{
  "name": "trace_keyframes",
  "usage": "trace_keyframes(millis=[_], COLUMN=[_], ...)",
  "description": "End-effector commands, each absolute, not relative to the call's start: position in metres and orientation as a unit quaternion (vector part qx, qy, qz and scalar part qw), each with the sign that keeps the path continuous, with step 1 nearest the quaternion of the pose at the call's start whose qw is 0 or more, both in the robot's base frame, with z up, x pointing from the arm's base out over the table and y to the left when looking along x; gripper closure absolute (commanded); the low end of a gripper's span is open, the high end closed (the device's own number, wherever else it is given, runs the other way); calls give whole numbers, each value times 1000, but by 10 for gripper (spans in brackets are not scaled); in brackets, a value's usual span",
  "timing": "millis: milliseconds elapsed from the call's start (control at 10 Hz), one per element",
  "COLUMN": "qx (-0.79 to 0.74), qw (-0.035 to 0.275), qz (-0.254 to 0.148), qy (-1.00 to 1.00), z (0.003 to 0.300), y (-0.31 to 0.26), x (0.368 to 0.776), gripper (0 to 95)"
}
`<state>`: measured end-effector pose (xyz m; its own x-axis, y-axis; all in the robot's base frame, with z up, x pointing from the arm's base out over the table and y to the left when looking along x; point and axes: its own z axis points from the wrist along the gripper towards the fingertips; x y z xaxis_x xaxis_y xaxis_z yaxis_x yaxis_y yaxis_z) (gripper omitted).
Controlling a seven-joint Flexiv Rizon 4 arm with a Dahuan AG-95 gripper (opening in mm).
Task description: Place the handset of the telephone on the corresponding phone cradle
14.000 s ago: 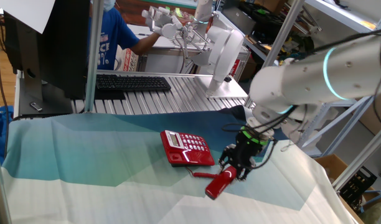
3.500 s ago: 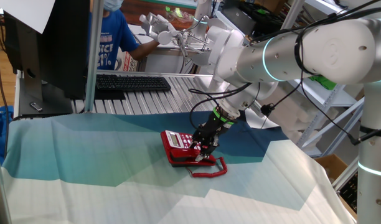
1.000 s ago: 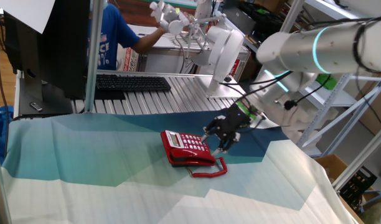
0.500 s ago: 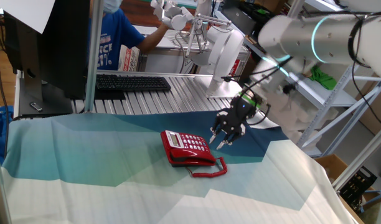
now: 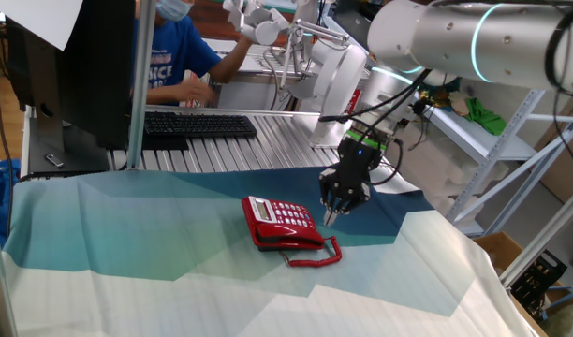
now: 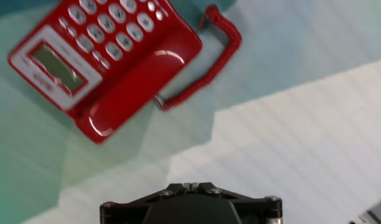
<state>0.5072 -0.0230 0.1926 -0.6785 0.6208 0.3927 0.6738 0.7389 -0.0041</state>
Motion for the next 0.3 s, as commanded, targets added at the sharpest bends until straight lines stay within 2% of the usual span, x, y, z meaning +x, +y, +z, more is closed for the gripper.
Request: trace_keyframes(millis=[100, 300], qx=[-346, -350], qw=[194, 195], qz=[-78, -76], qy=[-915, -913], z=[191, 190], y=[-17, -18], x=[496, 498], gripper=[950, 950])
